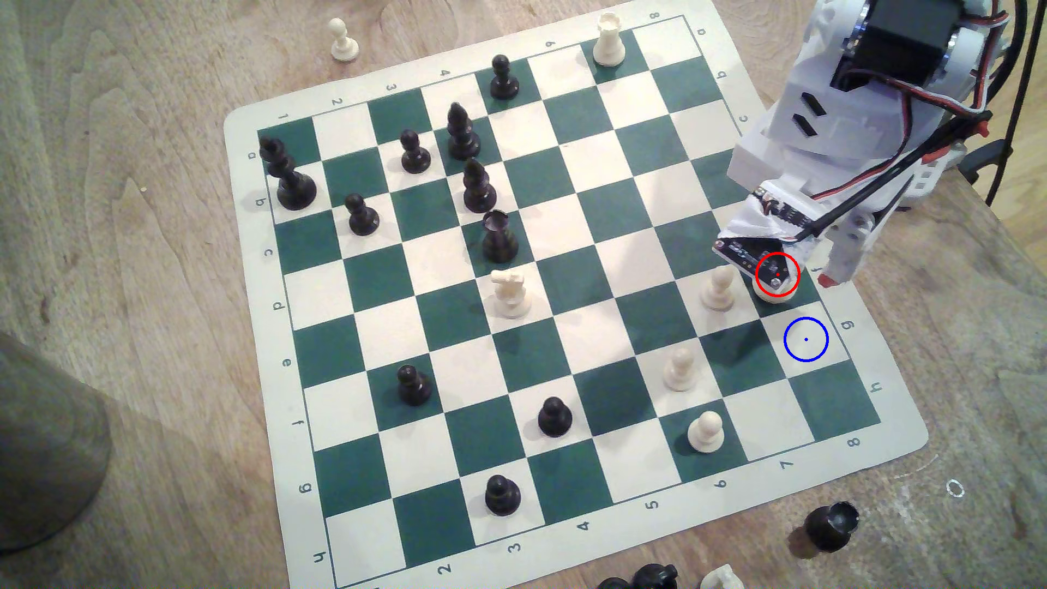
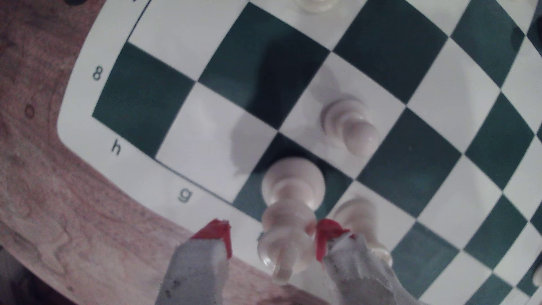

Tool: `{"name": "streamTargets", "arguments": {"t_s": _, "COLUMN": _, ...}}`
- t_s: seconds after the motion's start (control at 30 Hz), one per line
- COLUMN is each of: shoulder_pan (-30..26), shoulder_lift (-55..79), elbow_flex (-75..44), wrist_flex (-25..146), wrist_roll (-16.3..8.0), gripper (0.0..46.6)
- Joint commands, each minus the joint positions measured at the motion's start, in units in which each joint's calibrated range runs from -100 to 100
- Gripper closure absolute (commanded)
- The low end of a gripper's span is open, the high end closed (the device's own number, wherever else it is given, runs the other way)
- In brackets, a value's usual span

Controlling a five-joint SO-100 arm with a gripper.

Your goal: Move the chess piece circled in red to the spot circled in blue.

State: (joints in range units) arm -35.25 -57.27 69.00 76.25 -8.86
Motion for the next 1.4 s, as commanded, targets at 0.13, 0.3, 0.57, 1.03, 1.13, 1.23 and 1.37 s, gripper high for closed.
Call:
{"name": "streamTargets", "arguments": {"t_s": 0.13, "shoulder_pan": 0.4, "shoulder_lift": 0.1, "elbow_flex": -0.6, "wrist_flex": -1.4, "wrist_roll": -0.2, "gripper": 31.5}}
{"name": "streamTargets", "arguments": {"t_s": 0.3, "shoulder_pan": 0.5, "shoulder_lift": 0.1, "elbow_flex": -0.6, "wrist_flex": -1.9, "wrist_roll": 0.0, "gripper": 34.2}}
{"name": "streamTargets", "arguments": {"t_s": 0.57, "shoulder_pan": 0.5, "shoulder_lift": 0.0, "elbow_flex": -0.6, "wrist_flex": -1.9, "wrist_roll": 0.0, "gripper": 46.4}}
{"name": "streamTargets", "arguments": {"t_s": 1.03, "shoulder_pan": 0.6, "shoulder_lift": -1.0, "elbow_flex": -14.9, "wrist_flex": 6.5, "wrist_roll": 0.3, "gripper": 46.4}}
{"name": "streamTargets", "arguments": {"t_s": 1.13, "shoulder_pan": -0.1, "shoulder_lift": 0.8, "elbow_flex": -18.4, "wrist_flex": 7.0, "wrist_roll": 0.1, "gripper": 46.4}}
{"name": "streamTargets", "arguments": {"t_s": 1.23, "shoulder_pan": -0.9, "shoulder_lift": 3.1, "elbow_flex": -18.9, "wrist_flex": 3.3, "wrist_roll": -0.4, "gripper": 46.4}}
{"name": "streamTargets", "arguments": {"t_s": 1.37, "shoulder_pan": -2.4, "shoulder_lift": 7.0, "elbow_flex": -19.0, "wrist_flex": -1.2, "wrist_roll": -0.6, "gripper": 46.4}}
